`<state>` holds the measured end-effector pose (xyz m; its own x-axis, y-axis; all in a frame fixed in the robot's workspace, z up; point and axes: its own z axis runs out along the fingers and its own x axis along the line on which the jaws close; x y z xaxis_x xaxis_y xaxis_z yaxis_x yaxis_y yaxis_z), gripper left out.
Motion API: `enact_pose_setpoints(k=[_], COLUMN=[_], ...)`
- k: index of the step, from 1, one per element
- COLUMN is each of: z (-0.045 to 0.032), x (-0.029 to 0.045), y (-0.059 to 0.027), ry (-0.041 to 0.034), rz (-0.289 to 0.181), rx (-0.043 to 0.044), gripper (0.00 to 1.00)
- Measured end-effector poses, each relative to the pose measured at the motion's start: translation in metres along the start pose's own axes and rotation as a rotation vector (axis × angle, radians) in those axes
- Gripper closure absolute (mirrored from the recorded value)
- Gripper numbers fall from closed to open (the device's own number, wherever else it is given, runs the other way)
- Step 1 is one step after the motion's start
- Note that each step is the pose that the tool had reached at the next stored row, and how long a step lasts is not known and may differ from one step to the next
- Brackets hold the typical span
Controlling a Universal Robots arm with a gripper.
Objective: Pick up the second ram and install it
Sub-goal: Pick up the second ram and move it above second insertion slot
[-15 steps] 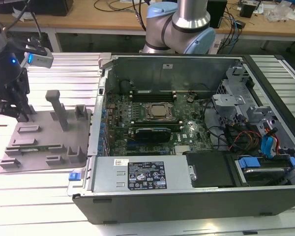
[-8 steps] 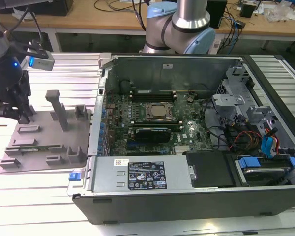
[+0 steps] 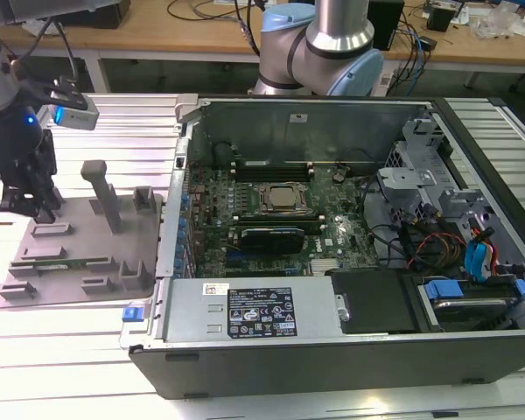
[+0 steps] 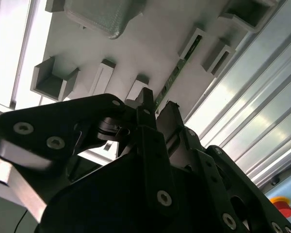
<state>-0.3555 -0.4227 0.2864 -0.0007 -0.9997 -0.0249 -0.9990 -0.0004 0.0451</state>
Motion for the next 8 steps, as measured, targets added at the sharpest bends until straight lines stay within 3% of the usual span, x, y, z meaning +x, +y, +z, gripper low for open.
enact_pose_setpoints(k=[8], z=[0.0084], x=[0.0002], y=[-0.0004], ry=[0.0000], rz=[0.000], rx=[0.0000], gripper=[0.72])
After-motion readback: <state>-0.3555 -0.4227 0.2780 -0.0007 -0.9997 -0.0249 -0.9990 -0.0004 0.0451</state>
